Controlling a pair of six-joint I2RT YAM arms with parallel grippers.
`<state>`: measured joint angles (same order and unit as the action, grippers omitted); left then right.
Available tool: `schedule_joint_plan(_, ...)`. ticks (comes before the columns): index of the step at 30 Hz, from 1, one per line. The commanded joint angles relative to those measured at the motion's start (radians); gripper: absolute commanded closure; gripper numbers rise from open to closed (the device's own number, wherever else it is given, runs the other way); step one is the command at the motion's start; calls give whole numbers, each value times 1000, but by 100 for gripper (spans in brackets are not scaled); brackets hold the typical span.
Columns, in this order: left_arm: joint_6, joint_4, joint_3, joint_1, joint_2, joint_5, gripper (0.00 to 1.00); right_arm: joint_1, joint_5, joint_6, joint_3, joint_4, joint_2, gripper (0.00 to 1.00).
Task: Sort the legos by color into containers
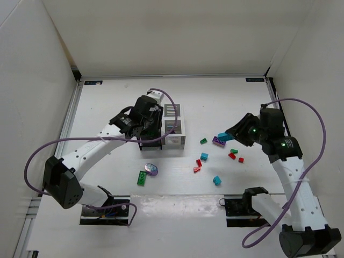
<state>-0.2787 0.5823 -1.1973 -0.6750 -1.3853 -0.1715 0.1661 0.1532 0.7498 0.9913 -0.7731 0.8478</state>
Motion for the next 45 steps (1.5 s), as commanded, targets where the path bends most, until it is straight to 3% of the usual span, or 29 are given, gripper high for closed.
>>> schedule_joint_plan(1, -16, -10, 11, 25, 3, -40, 75, 13, -20, -36, 40, 51, 23, 100)
schedule_joint_plan(7, -37, -30, 39, 29, -15, -66, 75, 26, -26, -44, 32, 60, 36, 100)
schedule_joint_plan(16, -68, 24, 56, 31, 3, -111, 64, 42, -38, -46, 24, 72, 39, 100)
schedule_joint_plan(20, -86, -1, 96, 31, 43, -108, 34, 65, -47, -49, 35, 78, 53, 100)
schedule_joint_plan(25, -79, 22, 91, 29, 52, -111, 29, 114, -87, -66, 66, 77, 77, 100)
schedule_joint_plan(32, -68, 76, 53, 31, 101, -94, 0, 234, -149, -190, 121, 158, 137, 100)
schedule_joint_plan(36, -91, 131, 62, 71, 169, -21, 0, 279, -164, -306, 182, 207, 217, 100)
schedule_joint_plan(39, -135, 220, 70, 115, 222, -26, 0, 292, -74, -348, 285, 221, 342, 100)
schedule_joint_plan(45, -211, 315, 142, 183, 362, 1, 0, 343, -49, -418, 414, 247, 493, 100)
